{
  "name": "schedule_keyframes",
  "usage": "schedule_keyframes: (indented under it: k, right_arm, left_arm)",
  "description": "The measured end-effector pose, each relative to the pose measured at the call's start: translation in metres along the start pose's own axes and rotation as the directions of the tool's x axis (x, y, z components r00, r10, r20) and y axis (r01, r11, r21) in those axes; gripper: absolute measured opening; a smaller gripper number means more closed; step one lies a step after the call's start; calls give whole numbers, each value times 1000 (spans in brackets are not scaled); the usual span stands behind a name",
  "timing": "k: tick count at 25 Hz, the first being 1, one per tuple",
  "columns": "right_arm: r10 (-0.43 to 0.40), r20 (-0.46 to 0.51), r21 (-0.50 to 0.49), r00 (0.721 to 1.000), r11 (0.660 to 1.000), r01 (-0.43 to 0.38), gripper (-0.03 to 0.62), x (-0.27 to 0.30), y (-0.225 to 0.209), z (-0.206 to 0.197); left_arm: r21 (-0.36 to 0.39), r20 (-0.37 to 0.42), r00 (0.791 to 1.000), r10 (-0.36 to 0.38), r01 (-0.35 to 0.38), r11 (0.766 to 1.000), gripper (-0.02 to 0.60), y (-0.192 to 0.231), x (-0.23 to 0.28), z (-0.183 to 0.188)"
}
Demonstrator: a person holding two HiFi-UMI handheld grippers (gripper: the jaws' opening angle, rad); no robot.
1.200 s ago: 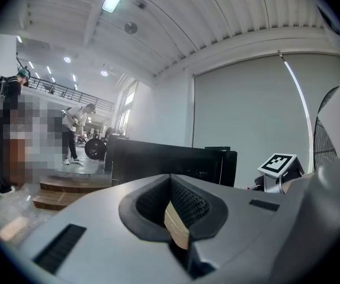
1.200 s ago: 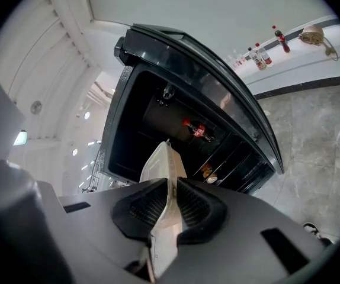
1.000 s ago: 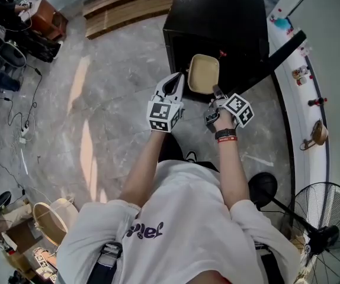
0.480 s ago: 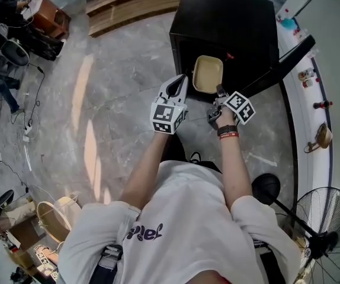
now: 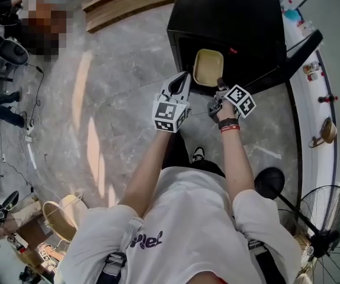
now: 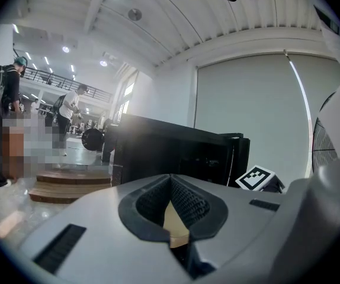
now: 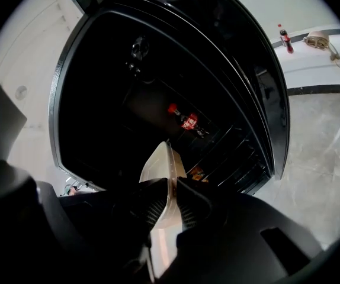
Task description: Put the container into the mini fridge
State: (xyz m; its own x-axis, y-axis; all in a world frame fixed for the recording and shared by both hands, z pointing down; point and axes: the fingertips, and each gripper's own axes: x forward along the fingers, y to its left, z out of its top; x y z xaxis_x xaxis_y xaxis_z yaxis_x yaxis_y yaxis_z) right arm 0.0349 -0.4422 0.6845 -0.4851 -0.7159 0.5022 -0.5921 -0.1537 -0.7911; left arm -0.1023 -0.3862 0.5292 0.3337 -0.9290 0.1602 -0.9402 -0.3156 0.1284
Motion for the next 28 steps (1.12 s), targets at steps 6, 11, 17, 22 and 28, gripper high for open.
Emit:
schedule_keyframes:
  k: [6,11,17,22,28]
  right_arm:
    - [-12,3,9,1000,1000,12,61,18,-13,0]
    - [-23,8,1,1000,1000,22,61,33,-23,2]
    - [-23,23,-6,999,1000,23,61,52,-29,10]
    - [-19,37,-6,999,1000,20,61,67,-30,16]
    - [-21,43,-4,999,1000,21,61,86,-33,20]
  left_arm:
    - [-11,-21,999,-24,24,1000,18,-2,12,-19]
    - [-16,-25,999,-47,47,999,18,-3,24,-27]
    - [-14,-33,998,-58,58,998,18,3,31,-37]
    - [-15,-46,997,-67,67,998,18,8,36,-49]
    - [-26,-56,995,-77,76,997,18,14,42,-64]
